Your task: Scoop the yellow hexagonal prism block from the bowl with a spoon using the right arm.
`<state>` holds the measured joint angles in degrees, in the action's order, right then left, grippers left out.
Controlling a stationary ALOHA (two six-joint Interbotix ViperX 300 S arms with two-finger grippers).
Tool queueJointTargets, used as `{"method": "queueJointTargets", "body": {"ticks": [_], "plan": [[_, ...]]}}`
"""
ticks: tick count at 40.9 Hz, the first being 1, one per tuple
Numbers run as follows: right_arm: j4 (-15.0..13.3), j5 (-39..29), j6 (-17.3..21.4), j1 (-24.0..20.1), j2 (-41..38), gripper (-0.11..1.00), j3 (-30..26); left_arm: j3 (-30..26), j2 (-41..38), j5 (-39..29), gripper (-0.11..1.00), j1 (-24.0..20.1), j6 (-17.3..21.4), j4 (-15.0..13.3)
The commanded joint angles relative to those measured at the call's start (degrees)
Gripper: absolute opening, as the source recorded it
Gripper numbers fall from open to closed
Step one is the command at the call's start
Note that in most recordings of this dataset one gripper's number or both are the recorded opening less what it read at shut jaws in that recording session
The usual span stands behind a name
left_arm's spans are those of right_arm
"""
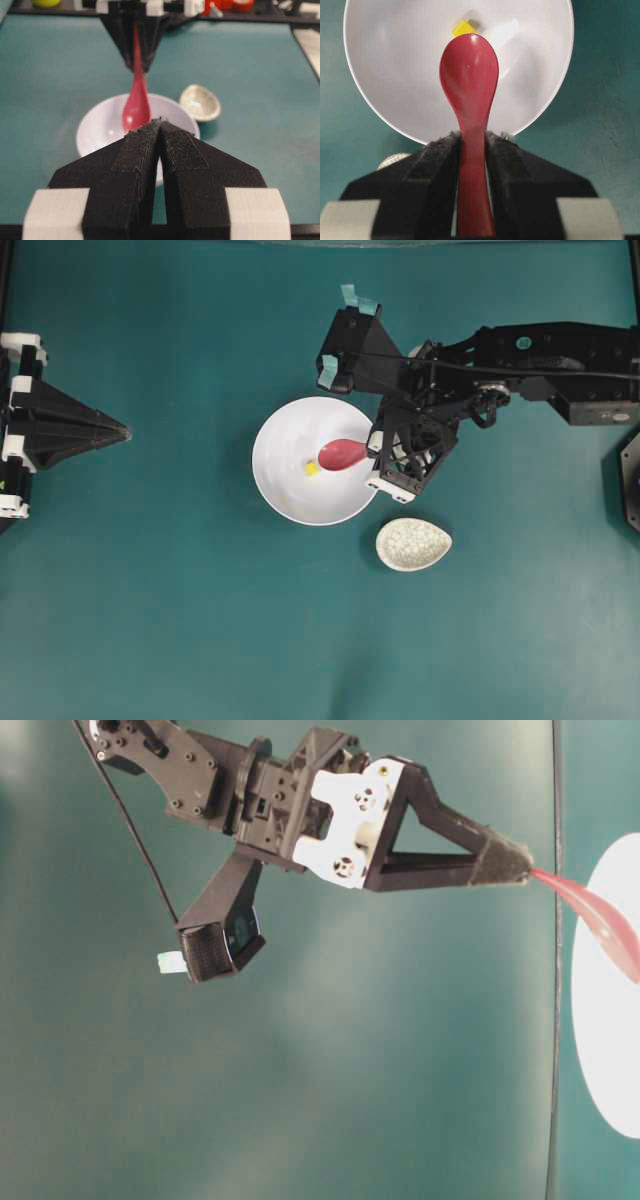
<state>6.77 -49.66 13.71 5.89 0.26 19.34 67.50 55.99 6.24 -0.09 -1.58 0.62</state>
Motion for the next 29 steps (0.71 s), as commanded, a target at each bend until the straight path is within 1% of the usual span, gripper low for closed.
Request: {"method": "queueJointTargets", "body": {"ticks": [1,13,19,29], "plan": [[0.0,0.3,0.1,-0.2,0.4,0.23,-1.4,-1.3,-0.2,0.4,-0.01,-0.1,0.0,0.1],[0.0,1.7,-0.8,-2.1,0.9,0.23,-1.8,-1.3,-0.2,0.4,-0.01,-0.1,0.0,0.2],[0.0,1.5,-0.4,-3.6,2.9,0.23,-2.1,-1.3,-0.2,0.4,-0.01,-0.1,0.0,0.2],[0.0,1.3,0.4,-7.2,7.1,0.23,-0.5,-1.3,-0.2,0.4,-0.01,-0.1,0.0,0.2]]}}
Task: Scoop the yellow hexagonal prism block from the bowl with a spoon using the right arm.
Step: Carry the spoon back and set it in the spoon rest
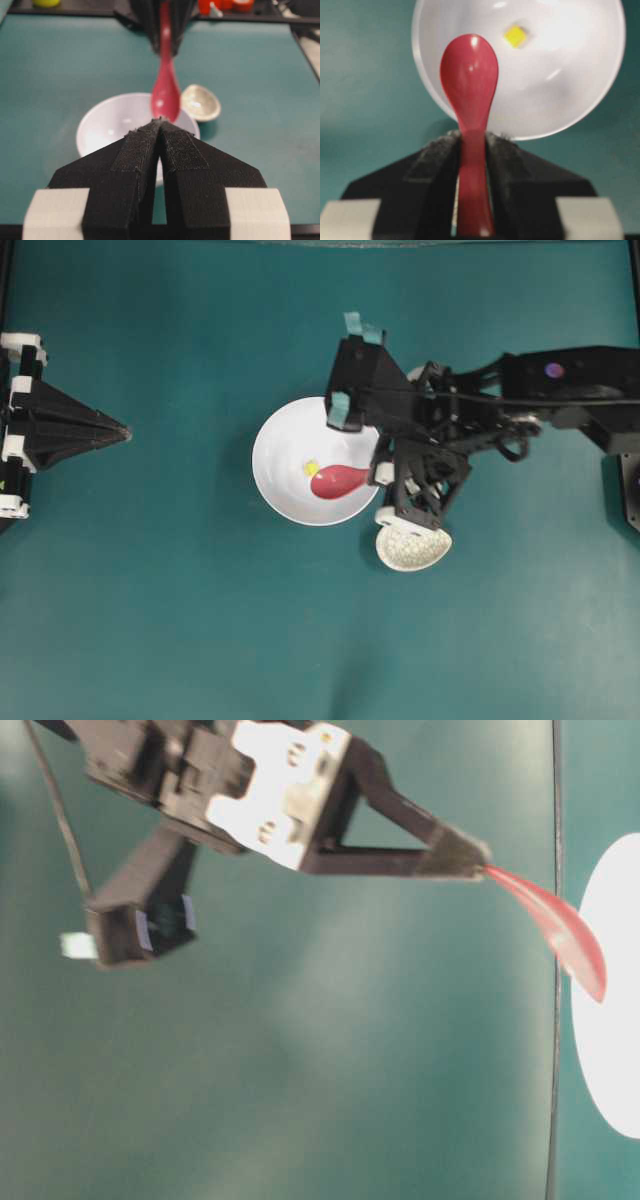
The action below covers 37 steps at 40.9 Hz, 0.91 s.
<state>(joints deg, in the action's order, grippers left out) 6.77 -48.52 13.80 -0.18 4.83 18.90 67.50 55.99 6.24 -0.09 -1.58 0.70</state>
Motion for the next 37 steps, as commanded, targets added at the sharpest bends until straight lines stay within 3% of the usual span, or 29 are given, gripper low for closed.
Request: {"method": "queueJointTargets", "body": {"ticks": [1,12,23,37], "plan": [[0.0,0.2,0.4,-1.5,2.8,0.23,0.3,-1.4,-0.2,0.4,-0.01,-0.1,0.0,0.1],[-0.2,2.0,6.7,-5.4,7.9,0.23,6.7,-1.3,-0.3,0.4,-0.01,-0.1,0.0,0.1],[-0.2,10.9,13.6,-9.0,12.9,0.23,16.4,-1.3,-0.2,0.4,-0.01,0.0,0.0,0.1],[-0.2,19.2,15.4,-9.4,12.9,0.23,23.2,-1.3,-0.3,0.4,-0.01,-0.1,0.0,0.1]]}}
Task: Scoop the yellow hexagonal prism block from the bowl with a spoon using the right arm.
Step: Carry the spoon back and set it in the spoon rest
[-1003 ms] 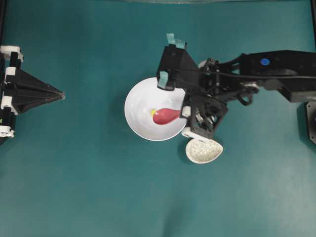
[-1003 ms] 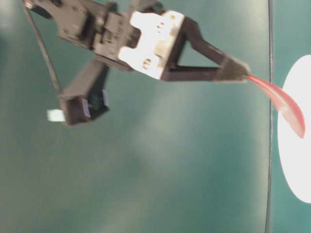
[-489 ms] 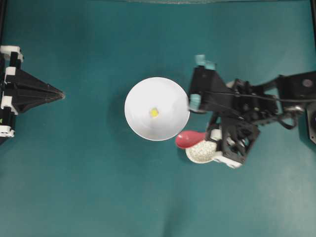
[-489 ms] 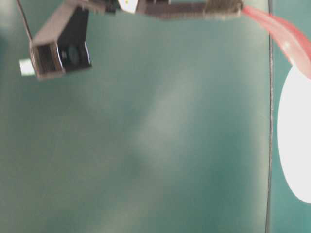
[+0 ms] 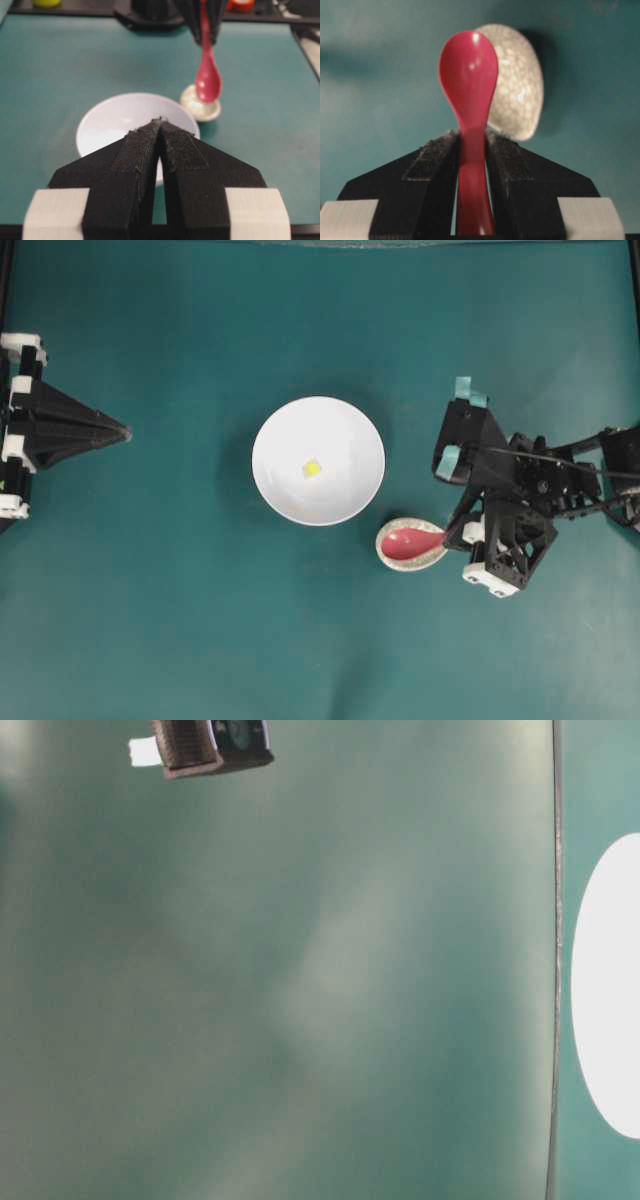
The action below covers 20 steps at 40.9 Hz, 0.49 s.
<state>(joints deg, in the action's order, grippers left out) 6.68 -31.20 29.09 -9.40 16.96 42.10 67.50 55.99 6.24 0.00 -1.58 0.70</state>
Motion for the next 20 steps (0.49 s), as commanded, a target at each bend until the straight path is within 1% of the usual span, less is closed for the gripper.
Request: {"method": "queueJointTargets", "body": {"ticks": [1,8,20], "plan": [[-0.1,2.1,0.1,-0.2,0.8,0.23,0.4,-1.3,-0.3,0.4,-0.01,-0.2,0.0,0.1],[-0.1,2.5,0.1,-0.2,0.8,0.23,2.5,-1.2,-0.2,0.4,-0.01,-0.2,-0.1,0.1],[-0.2,2.7,0.1,-0.2,0.8,0.23,4.2,-1.2,-0.4,0.4,-0.01,-0.2,-0.2,0.1]]}}
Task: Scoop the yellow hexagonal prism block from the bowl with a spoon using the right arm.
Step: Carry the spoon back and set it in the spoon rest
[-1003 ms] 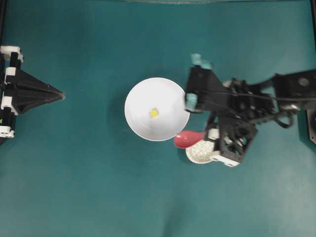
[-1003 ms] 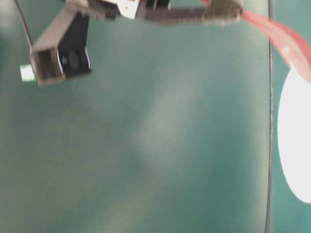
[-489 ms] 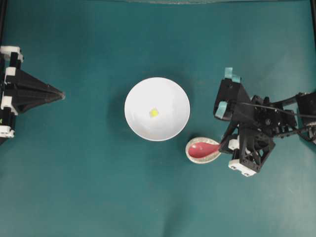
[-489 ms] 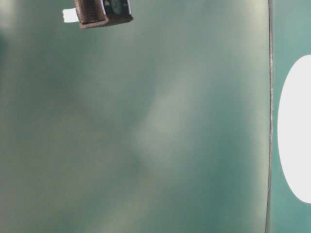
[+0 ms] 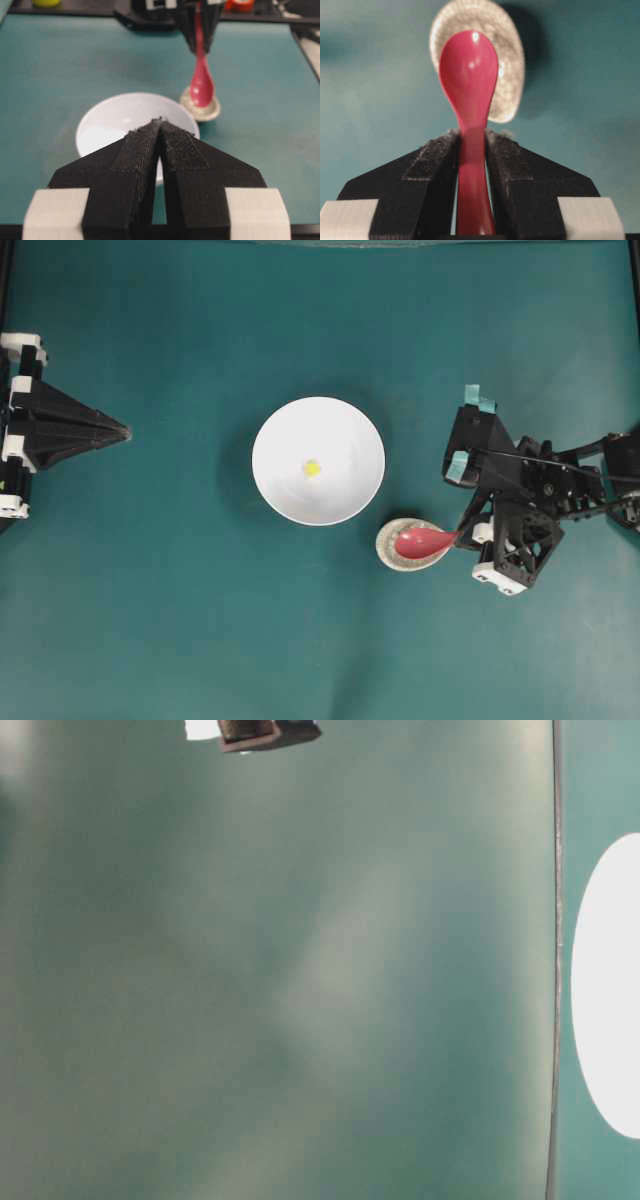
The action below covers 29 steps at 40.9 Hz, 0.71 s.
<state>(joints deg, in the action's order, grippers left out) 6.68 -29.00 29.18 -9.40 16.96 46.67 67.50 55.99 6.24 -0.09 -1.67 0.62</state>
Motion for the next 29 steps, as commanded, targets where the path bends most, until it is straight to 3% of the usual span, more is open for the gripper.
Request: {"method": "queueJointTargets", "body": {"ticks": [1,29], "plan": [[-0.3,0.5,0.0,-0.2,0.8,0.23,-0.2,-1.2,-0.4,0.4,-0.01,-0.1,-0.1,0.2],[-0.9,0.2,-0.2,-0.2,0.8,0.23,0.0,-1.2,-0.7,0.4,-0.01,-0.1,-0.1,0.2]]}}
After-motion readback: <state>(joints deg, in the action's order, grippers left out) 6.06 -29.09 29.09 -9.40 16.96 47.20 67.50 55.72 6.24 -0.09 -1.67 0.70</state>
